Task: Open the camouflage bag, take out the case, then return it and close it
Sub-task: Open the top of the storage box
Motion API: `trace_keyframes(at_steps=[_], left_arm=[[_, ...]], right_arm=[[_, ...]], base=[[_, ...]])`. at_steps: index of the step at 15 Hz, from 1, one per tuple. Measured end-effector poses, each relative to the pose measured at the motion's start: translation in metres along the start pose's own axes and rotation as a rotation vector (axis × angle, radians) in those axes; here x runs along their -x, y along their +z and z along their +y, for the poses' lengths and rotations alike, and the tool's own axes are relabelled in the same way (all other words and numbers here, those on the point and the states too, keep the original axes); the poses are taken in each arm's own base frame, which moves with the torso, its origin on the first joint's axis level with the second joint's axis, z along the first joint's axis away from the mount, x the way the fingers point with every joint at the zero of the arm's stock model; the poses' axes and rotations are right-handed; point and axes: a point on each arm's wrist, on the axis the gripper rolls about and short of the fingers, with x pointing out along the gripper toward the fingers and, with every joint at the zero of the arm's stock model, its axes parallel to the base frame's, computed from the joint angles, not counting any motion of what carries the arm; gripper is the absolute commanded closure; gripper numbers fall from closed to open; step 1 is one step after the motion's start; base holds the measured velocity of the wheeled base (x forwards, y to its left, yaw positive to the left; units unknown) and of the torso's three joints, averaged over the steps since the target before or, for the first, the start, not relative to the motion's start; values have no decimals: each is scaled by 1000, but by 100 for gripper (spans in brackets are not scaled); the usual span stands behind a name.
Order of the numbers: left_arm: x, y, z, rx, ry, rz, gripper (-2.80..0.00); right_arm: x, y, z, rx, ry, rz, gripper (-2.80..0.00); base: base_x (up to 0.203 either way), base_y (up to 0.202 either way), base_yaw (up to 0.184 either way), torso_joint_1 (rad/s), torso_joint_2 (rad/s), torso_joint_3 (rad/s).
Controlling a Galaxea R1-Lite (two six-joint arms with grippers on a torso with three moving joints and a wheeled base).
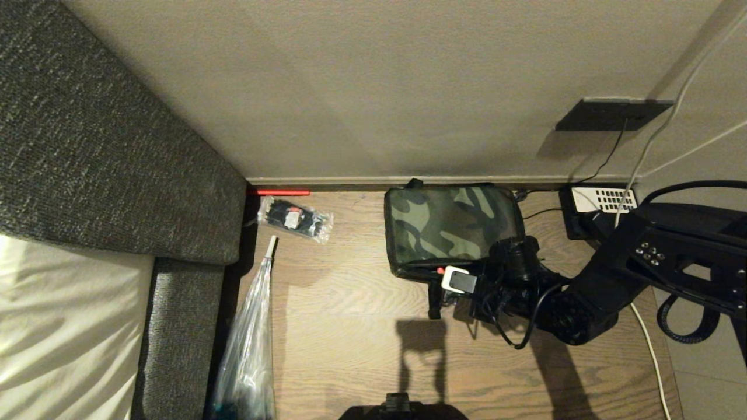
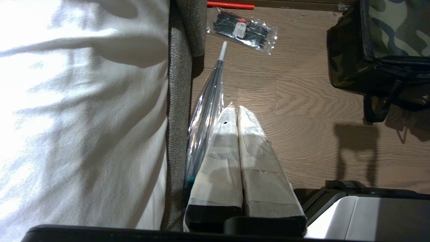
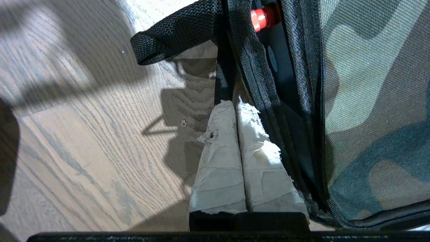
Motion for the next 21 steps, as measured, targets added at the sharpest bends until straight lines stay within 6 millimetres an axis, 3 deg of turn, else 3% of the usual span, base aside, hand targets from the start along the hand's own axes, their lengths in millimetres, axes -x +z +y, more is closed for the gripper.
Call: trace_keyframes(at_steps=[4, 13, 21], left_arm=[[0, 0, 0, 0, 0, 0, 0], [0, 0, 0, 0, 0, 0, 0], [0, 0, 0, 0, 0, 0, 0]], right_arm=[[-3, 2, -5, 26, -31, 21, 0], [-16, -4, 9, 23, 8, 17, 0], [-43, -7, 16, 21, -111, -39, 0]], base=[[0, 0, 0, 0, 0, 0], [0, 0, 0, 0, 0, 0], [0, 0, 0, 0, 0, 0]])
